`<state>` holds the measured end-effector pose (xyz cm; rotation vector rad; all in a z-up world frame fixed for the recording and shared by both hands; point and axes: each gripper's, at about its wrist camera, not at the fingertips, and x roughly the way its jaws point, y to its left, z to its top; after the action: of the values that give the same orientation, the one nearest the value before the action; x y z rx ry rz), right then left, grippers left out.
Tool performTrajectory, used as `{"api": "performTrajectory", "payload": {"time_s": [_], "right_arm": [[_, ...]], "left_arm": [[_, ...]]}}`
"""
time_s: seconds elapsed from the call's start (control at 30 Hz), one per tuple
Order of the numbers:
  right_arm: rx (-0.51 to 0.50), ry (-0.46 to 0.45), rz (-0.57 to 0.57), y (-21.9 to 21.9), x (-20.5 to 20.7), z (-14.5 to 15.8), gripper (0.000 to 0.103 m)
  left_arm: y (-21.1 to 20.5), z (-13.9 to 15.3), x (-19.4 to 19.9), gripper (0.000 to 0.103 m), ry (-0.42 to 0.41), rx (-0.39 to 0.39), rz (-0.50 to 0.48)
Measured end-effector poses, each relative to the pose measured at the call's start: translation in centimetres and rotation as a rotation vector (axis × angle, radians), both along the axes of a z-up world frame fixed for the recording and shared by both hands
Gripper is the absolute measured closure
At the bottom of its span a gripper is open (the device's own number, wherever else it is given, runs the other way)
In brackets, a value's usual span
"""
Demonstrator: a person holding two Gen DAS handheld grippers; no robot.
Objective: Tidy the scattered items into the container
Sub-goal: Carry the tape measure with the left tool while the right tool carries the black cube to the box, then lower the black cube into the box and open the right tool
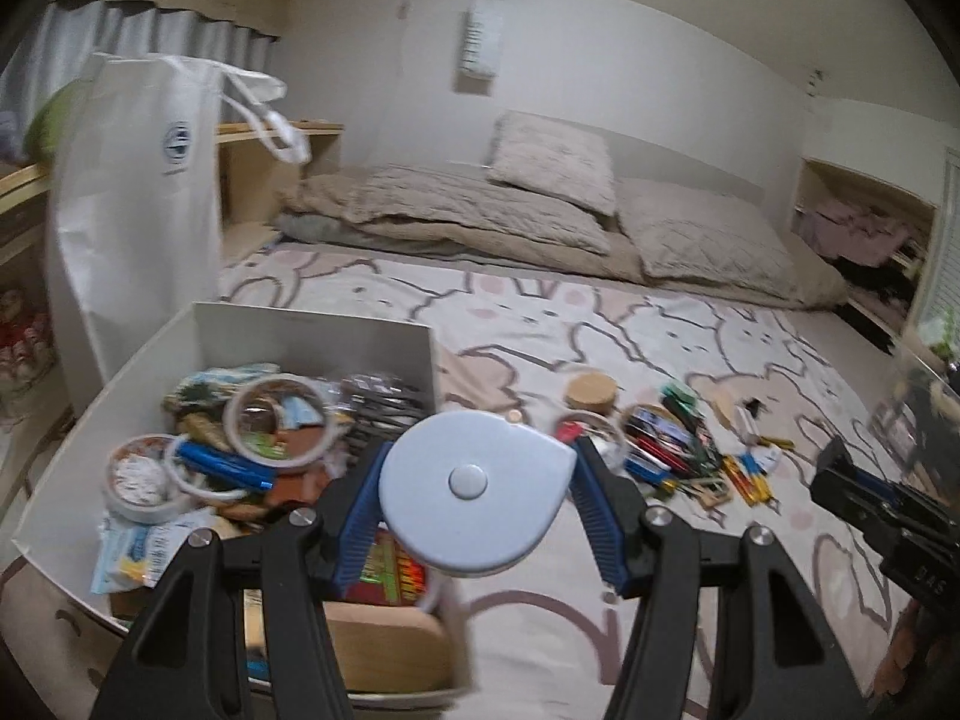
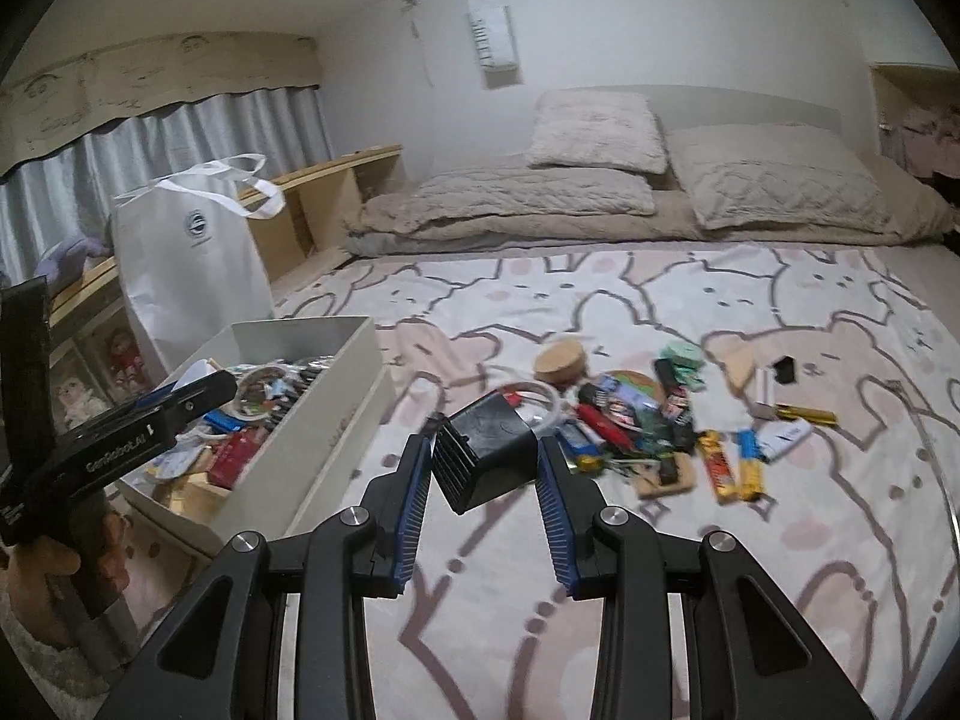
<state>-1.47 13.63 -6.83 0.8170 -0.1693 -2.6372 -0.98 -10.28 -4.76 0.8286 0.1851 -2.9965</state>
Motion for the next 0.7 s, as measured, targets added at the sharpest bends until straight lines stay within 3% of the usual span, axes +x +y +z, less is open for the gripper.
{"api": "performTrajectory", "payload": {"time_s": [0.7], "right_arm": [[-0.032, -0.023, 0.225, -9.8, -2.0, 1.7, 0.067]], "left_arm": [[-10.5, 0.9, 1.8, 0.044, 0.035, 0.079, 0.224]]}}
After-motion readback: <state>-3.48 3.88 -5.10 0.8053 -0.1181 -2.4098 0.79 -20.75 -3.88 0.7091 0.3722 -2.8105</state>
